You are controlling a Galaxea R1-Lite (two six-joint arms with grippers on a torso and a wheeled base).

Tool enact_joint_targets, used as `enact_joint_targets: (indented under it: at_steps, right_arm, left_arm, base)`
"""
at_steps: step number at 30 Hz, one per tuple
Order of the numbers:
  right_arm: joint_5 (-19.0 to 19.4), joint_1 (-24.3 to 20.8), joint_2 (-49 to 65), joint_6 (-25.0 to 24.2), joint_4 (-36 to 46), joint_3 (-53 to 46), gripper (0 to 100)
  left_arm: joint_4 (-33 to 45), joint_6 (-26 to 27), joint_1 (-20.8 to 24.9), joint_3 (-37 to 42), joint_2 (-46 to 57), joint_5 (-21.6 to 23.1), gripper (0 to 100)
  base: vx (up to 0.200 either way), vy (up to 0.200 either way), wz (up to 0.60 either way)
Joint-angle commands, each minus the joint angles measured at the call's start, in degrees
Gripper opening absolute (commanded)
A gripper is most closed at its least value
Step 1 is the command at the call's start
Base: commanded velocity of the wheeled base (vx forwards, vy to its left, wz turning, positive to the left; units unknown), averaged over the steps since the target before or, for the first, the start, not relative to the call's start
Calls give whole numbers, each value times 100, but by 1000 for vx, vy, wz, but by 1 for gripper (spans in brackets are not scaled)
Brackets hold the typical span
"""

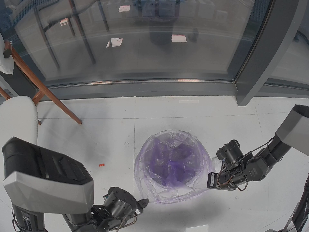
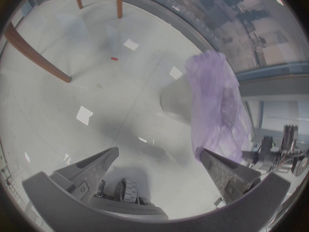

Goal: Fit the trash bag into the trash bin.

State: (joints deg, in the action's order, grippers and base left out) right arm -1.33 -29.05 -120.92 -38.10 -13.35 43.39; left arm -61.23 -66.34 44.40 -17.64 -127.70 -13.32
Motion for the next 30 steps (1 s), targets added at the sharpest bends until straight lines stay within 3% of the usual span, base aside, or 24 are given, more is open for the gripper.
enact_joint_targets:
  at_steps: [1, 6, 12, 13, 18, 30]
  right_arm:
    - [-184, 93, -556, 171, -493, 73, 0]
    - [-227, 180, -986, 540, -1196, 65, 0]
    - [-227, 224, -1109, 575, -1399, 65, 0]
    - [-227, 233, -1118, 575, -1434, 65, 100]
    - [-184, 207, -775, 514, -1856, -94, 100]
    - [-113, 189, 543, 522, -1829, -1210, 100]
  left_arm:
    - [-47, -10, -327, -20, -124, -21, 100]
    - [6, 236, -318, -205, -379, -100, 100]
    - [-3, 570, -335, -249, -555, -100, 100]
    - [-3, 605, -335, -266, -572, -109, 100]
    - [6, 737, -327, -319, -607, -153, 100]
    - [-3, 904, -406, -662, -871, -469, 100]
  base:
    - [0, 0, 0]
    - [0, 0, 0]
    - [0, 0, 0]
    - [0, 0, 0]
    - [0, 0, 0]
    - [0, 0, 0]
